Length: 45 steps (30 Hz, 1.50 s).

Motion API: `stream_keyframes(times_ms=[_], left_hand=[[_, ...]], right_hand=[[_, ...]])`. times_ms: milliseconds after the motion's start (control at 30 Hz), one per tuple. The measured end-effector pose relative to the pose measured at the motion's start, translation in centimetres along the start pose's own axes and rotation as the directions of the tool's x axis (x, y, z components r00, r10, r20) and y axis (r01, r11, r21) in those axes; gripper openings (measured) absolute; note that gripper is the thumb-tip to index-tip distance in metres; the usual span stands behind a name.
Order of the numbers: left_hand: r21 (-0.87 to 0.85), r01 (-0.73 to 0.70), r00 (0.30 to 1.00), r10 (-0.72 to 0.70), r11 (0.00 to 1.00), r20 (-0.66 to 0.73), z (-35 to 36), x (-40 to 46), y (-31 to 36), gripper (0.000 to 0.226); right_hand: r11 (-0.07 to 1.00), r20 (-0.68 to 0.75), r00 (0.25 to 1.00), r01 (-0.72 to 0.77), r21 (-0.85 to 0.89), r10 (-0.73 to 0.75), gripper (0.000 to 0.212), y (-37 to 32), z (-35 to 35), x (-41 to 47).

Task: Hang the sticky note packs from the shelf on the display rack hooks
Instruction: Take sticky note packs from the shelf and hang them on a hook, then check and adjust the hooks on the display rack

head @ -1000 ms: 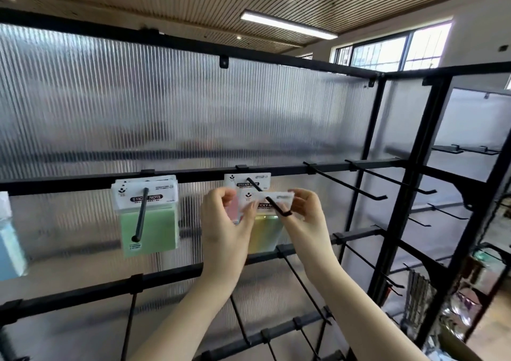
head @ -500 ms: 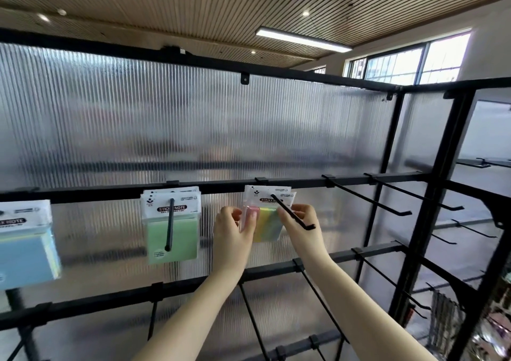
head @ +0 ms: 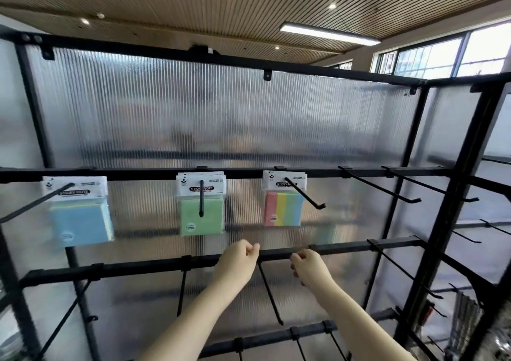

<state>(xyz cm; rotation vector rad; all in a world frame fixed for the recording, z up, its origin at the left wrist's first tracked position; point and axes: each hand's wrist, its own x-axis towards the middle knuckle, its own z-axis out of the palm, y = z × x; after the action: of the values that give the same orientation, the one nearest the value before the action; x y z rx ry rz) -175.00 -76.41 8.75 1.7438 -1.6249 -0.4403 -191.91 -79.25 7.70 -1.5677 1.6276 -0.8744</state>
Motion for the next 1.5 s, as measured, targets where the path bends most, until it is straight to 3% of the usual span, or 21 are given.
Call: stream_keyframes(times_ms=[167, 367, 833, 1000, 1267, 1500], left_hand=[[0.106, -0.021, 0.999, 0.024, 0.994, -0.023, -2.1, -4.2, -1.5, 0.025], [0.246, -0.030, 0.995, 0.052, 0.969, -0.085, -6.1, -9.7, -4.2, 0.023], [0.222, 0.182, 0.967, -0.134, 0.958, -0.215, -18.0, -18.9, -13.3, 0.019], [0.241, 0.284, 0.942, -0.223, 0.928, -0.253, -23.4, -22.4, -18.9, 0.016], [0.217, 0.405, 0.901, -0.347, 0.888, -0.261, -33.1, -28.6, -28.1, 0.013], [0.190, 0.504, 0.838, -0.422, 0.843, -0.346, -39.5, -32.5, -34.3, 0.017]], right_hand=[[0.992, -0.049, 0.992, 0.119, -0.039, -0.120, 0.015, -0.9, 1.6, -3.7], [0.969, 0.031, 0.969, 0.246, -0.027, -0.245, 0.014, -3.6, 5.0, -8.1], [0.890, 0.271, 0.855, 0.456, 0.012, -0.442, 0.018, -10.9, 18.6, -19.2], [0.876, 0.300, 0.834, 0.483, 0.010, -0.463, 0.026, -13.7, 25.0, -23.8], [0.844, 0.424, 0.742, 0.524, 0.116, -0.519, 0.015, -20.4, 35.8, -31.3], [0.828, 0.521, 0.684, 0.554, 0.084, -0.510, 0.016, -24.4, 44.3, -34.6]])
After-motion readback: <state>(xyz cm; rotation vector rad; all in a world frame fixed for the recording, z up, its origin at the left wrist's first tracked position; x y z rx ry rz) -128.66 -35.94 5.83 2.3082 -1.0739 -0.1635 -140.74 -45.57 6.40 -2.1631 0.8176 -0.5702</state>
